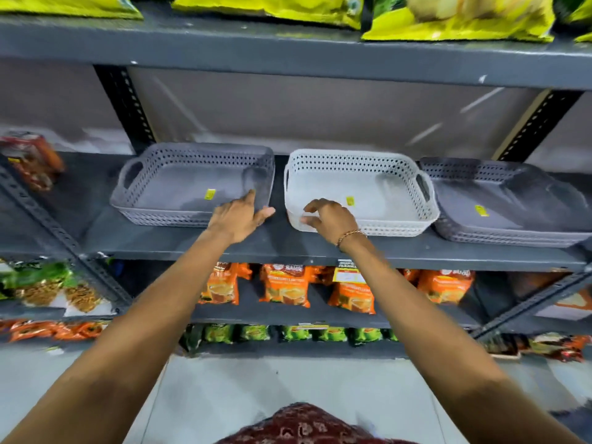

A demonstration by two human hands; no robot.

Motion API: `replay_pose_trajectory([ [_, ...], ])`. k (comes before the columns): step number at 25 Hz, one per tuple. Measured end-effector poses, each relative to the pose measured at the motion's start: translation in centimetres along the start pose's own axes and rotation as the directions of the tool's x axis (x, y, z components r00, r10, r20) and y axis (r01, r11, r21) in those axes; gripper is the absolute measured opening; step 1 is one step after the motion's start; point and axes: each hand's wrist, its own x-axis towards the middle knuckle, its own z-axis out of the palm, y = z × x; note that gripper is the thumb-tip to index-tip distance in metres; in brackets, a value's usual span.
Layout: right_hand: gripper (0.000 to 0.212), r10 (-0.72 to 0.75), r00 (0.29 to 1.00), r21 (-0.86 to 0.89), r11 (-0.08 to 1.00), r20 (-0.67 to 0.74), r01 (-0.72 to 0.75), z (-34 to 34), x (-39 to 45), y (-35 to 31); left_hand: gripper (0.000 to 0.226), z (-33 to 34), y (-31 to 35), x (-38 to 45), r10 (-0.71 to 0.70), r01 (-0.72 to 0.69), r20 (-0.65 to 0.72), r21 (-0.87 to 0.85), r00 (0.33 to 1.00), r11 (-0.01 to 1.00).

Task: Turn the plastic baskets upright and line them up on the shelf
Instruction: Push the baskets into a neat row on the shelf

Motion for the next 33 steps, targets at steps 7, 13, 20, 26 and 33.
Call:
replay_pose_trajectory([
  [7, 0.047, 0.096, 0.983, -0.437, 0.899, 0.157, -0.018, 1.5, 0.9, -0.3, 0.024, -0.8, -3.3, 1.3, 0.173, -0.186, 0.172, 0.061, 0.97, 0.981],
  [13, 0.049, 0.1, 0.984, -0.454, 0.891, 0.147, -0.022, 1.4, 1.6, 0.0, 0.03, -0.2, -3.9, 1.6, 0.187, -0.184, 0.166, -0.035, 0.968, 0.982],
  [20, 0.048, 0.13, 0.981, -0.4, 0.915, 0.142, -0.064, 1.2, 1.8, 0.2, 0.016, 1.2, -1.7, 1.2, 0.251, -0.25, 0.056, -0.024, 0.966, 0.968],
  [26, 0.047, 0.164, 0.977, -0.386, 0.917, 0.134, -0.101, 1.4, 1.9, 0.2, 0.018, 0.9, -1.6, 2.8, 0.228, -0.227, 0.061, -0.033, 0.972, 0.973],
  [33, 0.046, 0.17, 0.978, -0.396, 0.912, 0.125, -0.108, 1.5, 1.8, 0.1, 0.019, 1.4, -1.9, 2.0, 0.237, -0.234, 0.07, -0.048, 0.969, 0.971],
])
